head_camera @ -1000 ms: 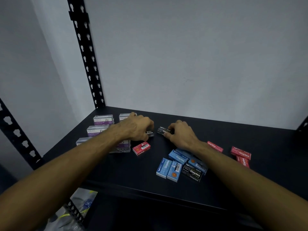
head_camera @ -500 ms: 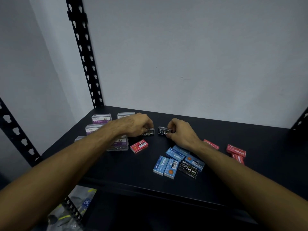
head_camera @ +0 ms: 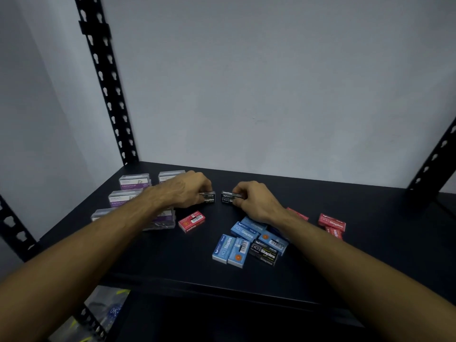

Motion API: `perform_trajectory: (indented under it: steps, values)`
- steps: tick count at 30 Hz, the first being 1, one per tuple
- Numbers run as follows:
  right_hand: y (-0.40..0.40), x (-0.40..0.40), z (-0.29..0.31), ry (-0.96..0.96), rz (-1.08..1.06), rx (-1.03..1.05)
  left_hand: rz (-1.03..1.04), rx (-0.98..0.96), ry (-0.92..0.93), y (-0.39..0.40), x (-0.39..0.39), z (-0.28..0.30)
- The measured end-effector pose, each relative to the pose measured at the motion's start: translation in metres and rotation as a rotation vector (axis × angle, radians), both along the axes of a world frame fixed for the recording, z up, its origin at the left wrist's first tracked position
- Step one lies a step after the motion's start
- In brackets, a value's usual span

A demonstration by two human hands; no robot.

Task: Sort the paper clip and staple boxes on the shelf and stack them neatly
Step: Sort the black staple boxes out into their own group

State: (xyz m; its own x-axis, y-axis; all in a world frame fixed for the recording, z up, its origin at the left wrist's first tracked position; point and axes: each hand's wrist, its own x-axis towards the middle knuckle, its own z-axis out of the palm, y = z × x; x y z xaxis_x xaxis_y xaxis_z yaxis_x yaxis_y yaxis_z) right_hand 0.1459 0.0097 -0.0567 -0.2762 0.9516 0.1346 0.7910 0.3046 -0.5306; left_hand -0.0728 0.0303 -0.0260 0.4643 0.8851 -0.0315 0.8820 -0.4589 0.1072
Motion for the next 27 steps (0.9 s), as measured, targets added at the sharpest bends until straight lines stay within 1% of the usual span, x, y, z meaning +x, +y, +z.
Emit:
perform_trajectory:
  steps: [4, 10, 17, 20, 27]
  values:
    - [-0.006, 0.014, 0.007, 0.056, -0.038, 0.018, 0.008, 0.061, -0.034, 0.001, 0.006, 0.008]
    - [-0.018, 0.065, 0.024, 0.096, -0.118, 0.022, -0.038, 0.055, -0.122, 0.005, 0.047, 0.022]
    - [-0.046, 0.162, 0.027, 0.045, -0.206, -0.013, -0.109, -0.001, -0.339, 0.003, 0.132, 0.025]
    - [-0.055, 0.203, 0.027, 0.025, -0.26, 0.004, -0.146, -0.016, -0.392, 0.001, 0.173, 0.022]
    - [-0.072, 0.278, 0.022, 0.049, -0.392, 0.038, -0.234, -0.096, -0.496, -0.006, 0.258, 0.012]
